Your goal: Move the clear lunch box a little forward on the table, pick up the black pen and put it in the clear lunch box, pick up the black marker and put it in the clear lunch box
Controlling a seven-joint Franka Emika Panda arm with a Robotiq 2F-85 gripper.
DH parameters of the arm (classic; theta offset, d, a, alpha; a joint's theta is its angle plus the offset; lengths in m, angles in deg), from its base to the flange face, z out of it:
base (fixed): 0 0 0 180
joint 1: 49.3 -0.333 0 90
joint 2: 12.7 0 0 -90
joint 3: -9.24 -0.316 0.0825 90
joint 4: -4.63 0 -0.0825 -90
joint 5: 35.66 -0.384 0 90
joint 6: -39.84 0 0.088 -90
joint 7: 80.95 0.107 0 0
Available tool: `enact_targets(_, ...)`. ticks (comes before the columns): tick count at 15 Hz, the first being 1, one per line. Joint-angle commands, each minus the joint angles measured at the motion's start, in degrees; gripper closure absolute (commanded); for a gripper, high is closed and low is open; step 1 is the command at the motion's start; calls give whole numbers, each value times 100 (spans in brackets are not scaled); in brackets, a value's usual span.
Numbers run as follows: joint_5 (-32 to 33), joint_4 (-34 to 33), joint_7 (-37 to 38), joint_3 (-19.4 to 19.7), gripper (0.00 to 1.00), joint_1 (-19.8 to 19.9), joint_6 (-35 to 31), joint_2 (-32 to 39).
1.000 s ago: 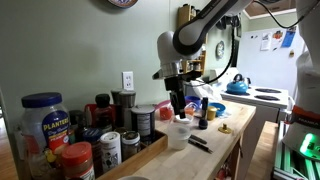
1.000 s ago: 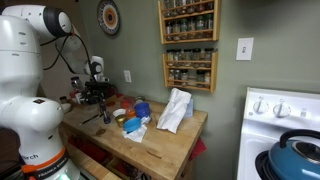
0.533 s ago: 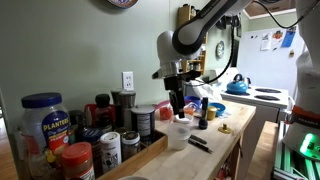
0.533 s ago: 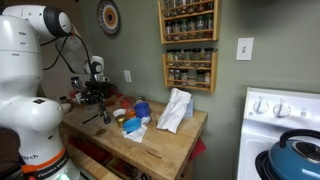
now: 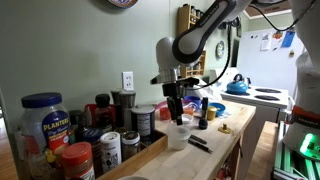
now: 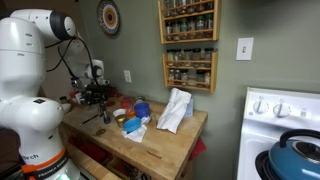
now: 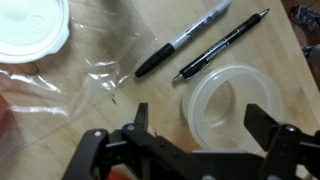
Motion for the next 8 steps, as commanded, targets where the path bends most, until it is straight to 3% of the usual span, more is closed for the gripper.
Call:
enact_targets(1,168,-3,70,-8,27,-18,-262,153)
enact_targets(2,189,-3,67,-9,30,-15,-295,174)
enact_targets(8,290,68,-6,-25,77,24,-320,92)
